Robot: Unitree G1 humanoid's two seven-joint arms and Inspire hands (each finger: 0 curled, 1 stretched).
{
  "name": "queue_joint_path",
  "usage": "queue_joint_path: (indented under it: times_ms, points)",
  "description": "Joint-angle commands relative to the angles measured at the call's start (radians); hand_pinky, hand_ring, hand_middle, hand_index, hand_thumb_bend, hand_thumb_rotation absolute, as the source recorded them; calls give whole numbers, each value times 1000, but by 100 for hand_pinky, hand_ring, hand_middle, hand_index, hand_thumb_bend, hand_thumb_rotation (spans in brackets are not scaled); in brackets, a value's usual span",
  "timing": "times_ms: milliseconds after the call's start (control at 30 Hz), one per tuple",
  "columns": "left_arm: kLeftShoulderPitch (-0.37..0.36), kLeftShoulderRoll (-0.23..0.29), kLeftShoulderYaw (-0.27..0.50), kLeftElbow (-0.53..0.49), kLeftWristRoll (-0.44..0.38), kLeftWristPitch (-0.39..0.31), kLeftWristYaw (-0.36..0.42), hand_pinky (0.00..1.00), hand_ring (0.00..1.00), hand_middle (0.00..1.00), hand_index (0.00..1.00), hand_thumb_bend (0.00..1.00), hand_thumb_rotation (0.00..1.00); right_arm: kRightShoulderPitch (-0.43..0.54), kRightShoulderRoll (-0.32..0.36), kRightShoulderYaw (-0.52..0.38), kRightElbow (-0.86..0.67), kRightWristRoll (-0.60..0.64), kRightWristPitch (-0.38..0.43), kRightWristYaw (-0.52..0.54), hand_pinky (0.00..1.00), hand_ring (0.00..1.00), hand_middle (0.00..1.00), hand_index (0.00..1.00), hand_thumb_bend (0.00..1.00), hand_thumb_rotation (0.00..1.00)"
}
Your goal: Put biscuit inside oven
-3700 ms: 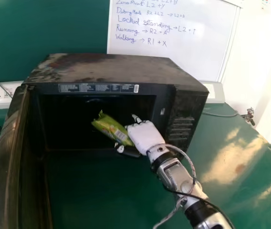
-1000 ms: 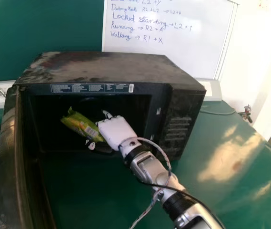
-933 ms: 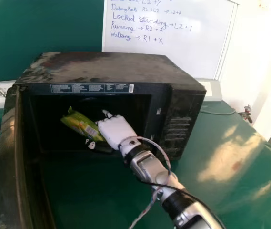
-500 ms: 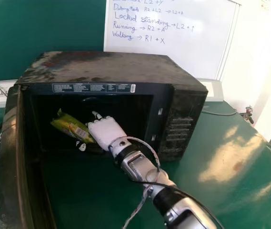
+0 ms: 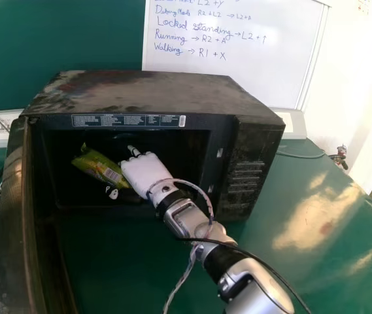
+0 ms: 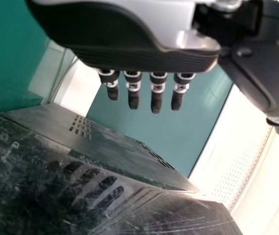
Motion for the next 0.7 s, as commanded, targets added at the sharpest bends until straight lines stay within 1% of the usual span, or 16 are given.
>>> queue_joint_path:
  times_ms: [0,167,300,533,667]
  points:
    - [42,-41,-11,46,0,-2,-3,41,63,71,86,7,0,-41,4,-7,17,23,-8,-11,58,57,48,52,52,0]
    - [43,-41,-11,44,-5,2,-9,45,64,71,86,7,0,-66,10,3,53,33,2,1,60,59,48,52,52,0]
    - [42,-40,-12,45,0,-4,-11,42,63,71,86,7,0,-78,19,4,82,37,9,3,59,59,48,52,52,0]
    - [46,-44,-14,33,3,2,3,43,63,71,86,7,0,-90,25,7,109,37,17,-10,59,59,48,52,52,0]
    - [42,-41,-11,47,-1,-5,-10,39,62,70,85,7,0,-95,28,5,120,39,19,-13,58,58,48,52,53,0]
